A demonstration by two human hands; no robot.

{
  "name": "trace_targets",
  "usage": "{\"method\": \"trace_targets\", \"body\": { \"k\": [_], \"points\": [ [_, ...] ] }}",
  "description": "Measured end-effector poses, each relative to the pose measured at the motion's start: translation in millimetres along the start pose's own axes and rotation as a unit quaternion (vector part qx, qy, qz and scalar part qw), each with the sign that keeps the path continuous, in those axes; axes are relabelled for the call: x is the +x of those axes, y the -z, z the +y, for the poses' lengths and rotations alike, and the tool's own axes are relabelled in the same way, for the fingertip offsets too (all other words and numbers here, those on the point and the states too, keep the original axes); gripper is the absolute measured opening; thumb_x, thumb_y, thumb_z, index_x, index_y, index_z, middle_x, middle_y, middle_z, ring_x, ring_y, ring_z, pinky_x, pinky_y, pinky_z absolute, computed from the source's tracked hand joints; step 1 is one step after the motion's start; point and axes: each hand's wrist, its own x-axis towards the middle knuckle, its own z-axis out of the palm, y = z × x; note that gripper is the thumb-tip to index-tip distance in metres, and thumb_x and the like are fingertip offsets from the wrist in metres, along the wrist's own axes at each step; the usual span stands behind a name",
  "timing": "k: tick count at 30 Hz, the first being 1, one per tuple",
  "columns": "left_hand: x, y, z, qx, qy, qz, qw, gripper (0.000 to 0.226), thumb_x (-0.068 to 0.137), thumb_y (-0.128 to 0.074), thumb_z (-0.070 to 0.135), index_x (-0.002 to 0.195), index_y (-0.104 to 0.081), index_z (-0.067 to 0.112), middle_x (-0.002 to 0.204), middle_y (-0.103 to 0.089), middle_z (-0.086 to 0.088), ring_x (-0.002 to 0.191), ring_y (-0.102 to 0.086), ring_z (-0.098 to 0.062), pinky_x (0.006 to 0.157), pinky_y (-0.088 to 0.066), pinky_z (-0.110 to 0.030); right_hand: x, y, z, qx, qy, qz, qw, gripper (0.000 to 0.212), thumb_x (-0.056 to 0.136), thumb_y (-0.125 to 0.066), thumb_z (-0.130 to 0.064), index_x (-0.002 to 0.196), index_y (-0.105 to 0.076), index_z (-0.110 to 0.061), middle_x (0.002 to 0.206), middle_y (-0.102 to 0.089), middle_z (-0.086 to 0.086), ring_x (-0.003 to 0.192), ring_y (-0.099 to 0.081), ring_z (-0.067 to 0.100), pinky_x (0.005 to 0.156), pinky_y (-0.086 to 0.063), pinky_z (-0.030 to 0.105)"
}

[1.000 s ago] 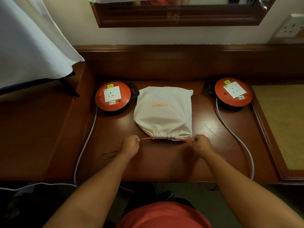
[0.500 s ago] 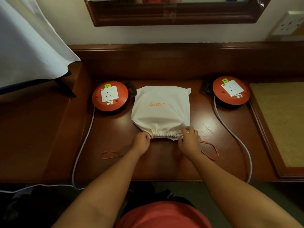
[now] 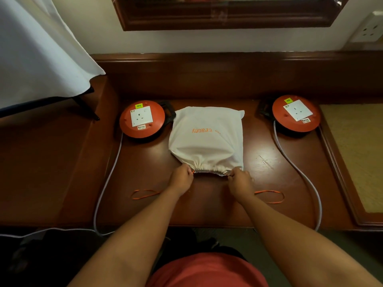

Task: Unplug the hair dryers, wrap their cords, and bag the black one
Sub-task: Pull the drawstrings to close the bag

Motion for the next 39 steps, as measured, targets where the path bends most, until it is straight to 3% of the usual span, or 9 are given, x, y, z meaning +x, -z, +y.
{"method": "trace_targets", "body": {
  "k": [4, 6, 12, 16, 22, 27, 33, 36, 39],
  "points": [
    [0.7, 0.6, 3.0, 0.016, 0.006, 0.006, 1.0, 0.011, 0.083, -0.051, 0.0, 0.081, -0.056, 0.01, 0.096, -0.066, -0.019, 0.092, -0.058, -0.035, 0.074, -0.042, -0.038, 1.0, 2.6, -1.1, 0.115, -0.01, -0.003, 0.993, 0.011, 0.09, -0.049, -0.01, 0.082, -0.053, -0.014, 0.09, -0.064, 0.015, 0.09, -0.057, 0.037, 0.075, -0.046, 0.039],
    [3.0, 0.3, 3.6, 0.029, 0.008, 0.005, 1.0, 0.01, 0.083, -0.051, 0.001, 0.086, -0.06, 0.004, 0.098, -0.066, -0.019, 0.096, -0.058, -0.036, 0.076, -0.042, -0.038, -0.1, 6.5, -3.8, 0.148, -0.017, -0.01, 0.989, 0.011, 0.09, -0.042, -0.006, 0.083, -0.049, -0.012, 0.088, -0.061, 0.016, 0.084, -0.055, 0.036, 0.067, -0.042, 0.036],
    [7.3, 2.3, -3.1, 0.082, -0.011, -0.024, 0.996, 0.022, 0.097, -0.046, 0.015, 0.099, -0.056, -0.003, 0.107, -0.063, -0.025, 0.1, -0.057, -0.041, 0.077, -0.042, -0.04, 1.2, 12.0, -7.8, 0.212, -0.029, -0.029, 0.976, 0.011, 0.087, -0.04, -0.002, 0.085, -0.048, -0.009, 0.09, -0.059, 0.014, 0.085, -0.054, 0.033, 0.064, -0.039, 0.032],
    [9.9, 3.7, -3.7, 0.12, -0.023, -0.029, 0.992, 0.021, 0.094, -0.044, 0.012, 0.101, -0.057, -0.002, 0.11, -0.063, -0.023, 0.1, -0.057, -0.04, 0.078, -0.044, -0.04, 2.9, 15.0, -6.9, 0.224, -0.042, -0.037, 0.973, 0.016, 0.082, -0.04, 0.004, 0.082, -0.046, -0.01, 0.096, -0.061, 0.011, 0.083, -0.053, 0.026, 0.066, -0.039, 0.029],
    [11.8, 17.4, -13.1, 0.184, -0.058, -0.013, 0.981, 0.019, 0.092, -0.047, 0.01, 0.104, -0.054, -0.003, 0.109, -0.061, -0.023, 0.1, -0.058, -0.041, 0.078, -0.042, -0.041, 4.1, 28.3, 6.1, 0.176, -0.086, -0.005, 0.981, 0.011, 0.08, -0.049, 0.0, 0.083, -0.049, -0.01, 0.087, -0.057, 0.012, 0.079, -0.055, 0.031, 0.068, -0.048, 0.036],
    [14.4, 36.4, -46.2, 0.18, -0.025, 0.008, 0.983, 0.014, 0.09, -0.051, 0.009, 0.097, -0.058, -0.002, 0.101, -0.065, -0.025, 0.093, -0.061, -0.042, 0.075, -0.045, -0.042, 6.9, 46.7, 37.3, 0.16, -0.144, 0.021, 0.976, 0.016, 0.078, -0.046, 0.001, 0.089, -0.055, -0.004, 0.088, -0.06, 0.017, 0.077, -0.062, 0.035, 0.07, -0.055, 0.042],
    [9.9, 32.9, -44.8, 0.175, -0.026, -0.062, 0.982, 0.015, 0.088, -0.052, 0.01, 0.095, -0.062, 0.001, 0.102, -0.067, -0.022, 0.096, -0.061, -0.037, 0.075, -0.044, -0.038, 2.9, 45.4, 36.3, 0.117, -0.062, -0.089, 0.987, 0.008, 0.082, -0.056, -0.008, 0.089, -0.058, -0.008, 0.084, -0.058, 0.008, 0.082, -0.055, 0.027, 0.069, -0.046, 0.033],
    [8.4, 24.6, -45.4, 0.173, 0.004, -0.081, 0.982, 0.021, 0.088, -0.055, 0.016, 0.104, -0.056, 0.002, 0.11, -0.064, -0.022, 0.103, -0.06, -0.038, 0.079, -0.046, -0.036, -0.4, 36.5, 20.7, 0.106, -0.01, -0.023, 0.994, 0.008, 0.083, -0.052, -0.01, 0.09, -0.056, -0.011, 0.095, -0.057, 0.01, 0.084, -0.051, 0.026, 0.068, -0.041, 0.032],
    [8.1, 17.7, -35.2, 0.156, 0.005, -0.083, 0.984, 0.033, 0.088, -0.055, 0.016, 0.118, -0.051, 0.002, 0.119, -0.059, -0.022, 0.112, -0.055, -0.039, 0.088, -0.045, -0.037, -4.5, 24.1, 7.1, 0.013, 0.07, 0.033, 0.997, 0.023, 0.08, -0.052, -0.009, 0.101, -0.062, -0.008, 0.109, -0.054, 0.011, 0.102, -0.049, 0.031, 0.08, -0.042, 0.039]
  ]
}}
